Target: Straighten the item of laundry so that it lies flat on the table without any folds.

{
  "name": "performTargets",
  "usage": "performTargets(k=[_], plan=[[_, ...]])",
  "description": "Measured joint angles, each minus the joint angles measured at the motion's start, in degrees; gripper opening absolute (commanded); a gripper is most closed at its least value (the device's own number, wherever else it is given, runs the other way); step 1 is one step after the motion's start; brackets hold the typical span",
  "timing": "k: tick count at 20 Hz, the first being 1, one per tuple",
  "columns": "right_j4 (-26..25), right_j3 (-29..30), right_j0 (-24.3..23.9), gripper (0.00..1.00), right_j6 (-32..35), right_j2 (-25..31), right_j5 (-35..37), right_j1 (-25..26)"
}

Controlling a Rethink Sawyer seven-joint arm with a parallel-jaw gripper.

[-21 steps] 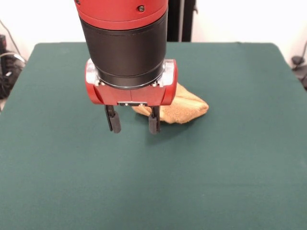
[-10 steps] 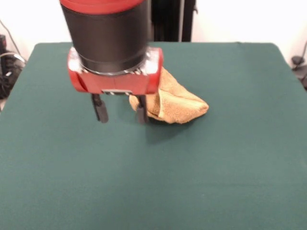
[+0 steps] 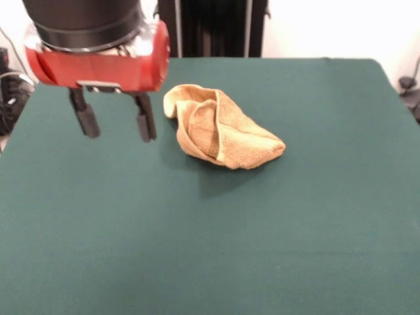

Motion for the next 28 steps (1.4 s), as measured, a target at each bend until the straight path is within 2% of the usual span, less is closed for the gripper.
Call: performTargets(k=[15, 28], plan=[[-0.3, 3.1, -0.3, 1.00, 0.0, 0.0, -0.2, -2.3], [-0.2, 7.4, 1.8, 1.00, 0.0, 0.0, -4.3, -3.7]])
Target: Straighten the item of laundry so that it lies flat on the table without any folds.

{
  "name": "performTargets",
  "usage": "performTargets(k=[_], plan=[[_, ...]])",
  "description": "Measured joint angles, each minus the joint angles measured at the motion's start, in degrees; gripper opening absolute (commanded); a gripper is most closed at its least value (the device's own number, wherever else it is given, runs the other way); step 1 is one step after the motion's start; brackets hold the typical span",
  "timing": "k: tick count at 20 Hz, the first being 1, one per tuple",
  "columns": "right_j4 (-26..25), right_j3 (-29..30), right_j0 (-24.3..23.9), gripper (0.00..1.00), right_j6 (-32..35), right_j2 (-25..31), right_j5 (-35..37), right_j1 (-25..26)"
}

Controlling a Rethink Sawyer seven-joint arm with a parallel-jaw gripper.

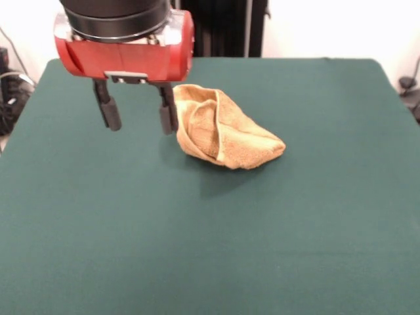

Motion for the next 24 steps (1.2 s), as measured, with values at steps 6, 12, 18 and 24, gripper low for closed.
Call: performTargets(k=[6, 12, 18, 24], plan=[[0.0, 1.2, 1.4, 1.00, 0.0, 0.0, -1.5, -0.2], [0.0, 3.8, 1.8, 1.00, 0.0, 0.0, -2.7, -1.4], [0.0, 5.5, 1.8, 1.00, 0.0, 0.0, -4.1, -2.5], [-0.1, 5.6, 1.8, 1.00, 0.0, 0.0, -4.6, -2.7]])
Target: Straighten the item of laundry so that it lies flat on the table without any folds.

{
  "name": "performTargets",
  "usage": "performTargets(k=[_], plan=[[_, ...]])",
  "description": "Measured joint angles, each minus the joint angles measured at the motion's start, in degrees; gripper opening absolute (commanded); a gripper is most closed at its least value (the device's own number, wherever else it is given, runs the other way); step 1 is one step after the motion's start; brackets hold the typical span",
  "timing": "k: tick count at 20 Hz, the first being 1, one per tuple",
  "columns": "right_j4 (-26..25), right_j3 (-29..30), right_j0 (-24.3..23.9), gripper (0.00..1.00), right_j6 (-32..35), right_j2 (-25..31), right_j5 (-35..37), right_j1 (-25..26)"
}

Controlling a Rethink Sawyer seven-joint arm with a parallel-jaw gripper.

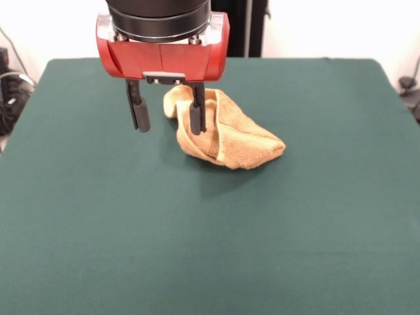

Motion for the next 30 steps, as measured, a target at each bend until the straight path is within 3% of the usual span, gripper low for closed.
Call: performTargets(k=[30], plan=[[0.0, 2.7, 1.5, 1.00, 0.0, 0.0, -1.5, -0.4]])
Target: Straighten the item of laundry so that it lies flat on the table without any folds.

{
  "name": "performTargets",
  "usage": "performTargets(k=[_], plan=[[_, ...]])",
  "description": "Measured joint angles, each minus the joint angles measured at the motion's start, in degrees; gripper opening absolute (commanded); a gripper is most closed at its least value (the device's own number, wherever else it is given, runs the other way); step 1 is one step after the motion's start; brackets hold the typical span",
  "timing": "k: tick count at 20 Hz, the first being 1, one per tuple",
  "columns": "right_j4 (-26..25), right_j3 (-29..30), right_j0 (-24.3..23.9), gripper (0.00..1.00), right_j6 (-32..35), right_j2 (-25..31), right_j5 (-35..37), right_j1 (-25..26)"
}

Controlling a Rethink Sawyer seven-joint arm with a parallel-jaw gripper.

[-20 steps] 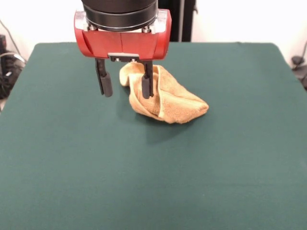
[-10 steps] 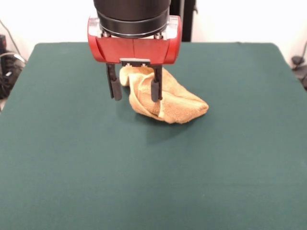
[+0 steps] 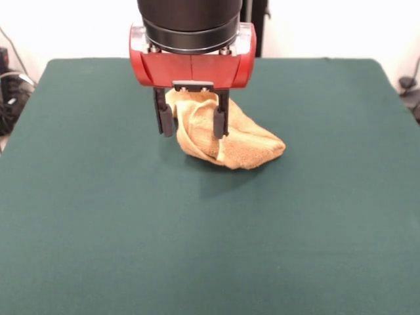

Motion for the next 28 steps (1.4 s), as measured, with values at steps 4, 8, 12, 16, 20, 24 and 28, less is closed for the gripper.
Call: performTargets(k=[4, 8, 12, 16, 20, 24, 28], plan=[[0.0, 0.7, 0.2, 1.00, 0.0, 0.0, 0.0, -0.6], [0.0, 0.8, 0.4, 1.00, 0.0, 0.0, 0.0, -1.0], [0.0, 0.8, 1.1, 1.00, 0.0, 0.0, 0.0, -1.0], [0.0, 0.8, 1.9, 1.00, 0.0, 0.0, 0.0, -1.0], [0.0, 0.8, 2.1, 1.00, 0.0, 0.0, 0.0, -1.0], [0.0, 0.8, 2.1, 1.00, 0.0, 0.0, 0.0, -1.0], [0.0, 0.8, 2.1, 1.00, 0.0, 0.0, 0.0, -1.0]])
